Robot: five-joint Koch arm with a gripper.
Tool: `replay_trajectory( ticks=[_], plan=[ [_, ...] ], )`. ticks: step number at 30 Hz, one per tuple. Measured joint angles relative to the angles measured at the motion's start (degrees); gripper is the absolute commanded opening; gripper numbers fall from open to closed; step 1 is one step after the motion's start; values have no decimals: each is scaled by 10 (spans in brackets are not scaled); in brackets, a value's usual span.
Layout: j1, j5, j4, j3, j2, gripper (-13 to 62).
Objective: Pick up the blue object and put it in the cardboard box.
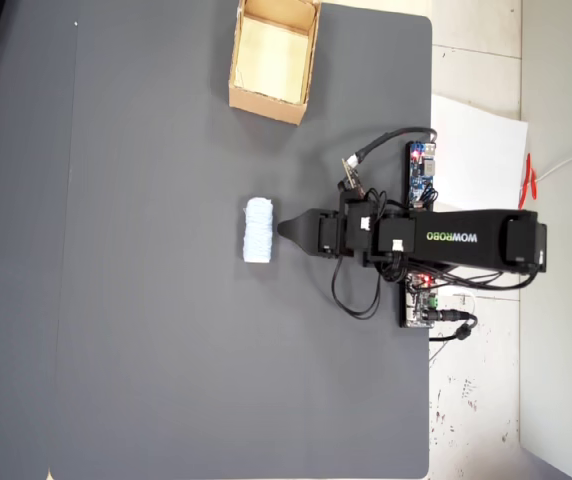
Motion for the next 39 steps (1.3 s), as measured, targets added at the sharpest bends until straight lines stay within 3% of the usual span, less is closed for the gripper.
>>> replay_trajectory(
  ticks=[18,28,39],
  plan=[
    [-6,-3,4,-9,0,338],
    [-26,-4,262,-153,0,330],
    [-31,-12,359,-323,-67,330]
  ],
)
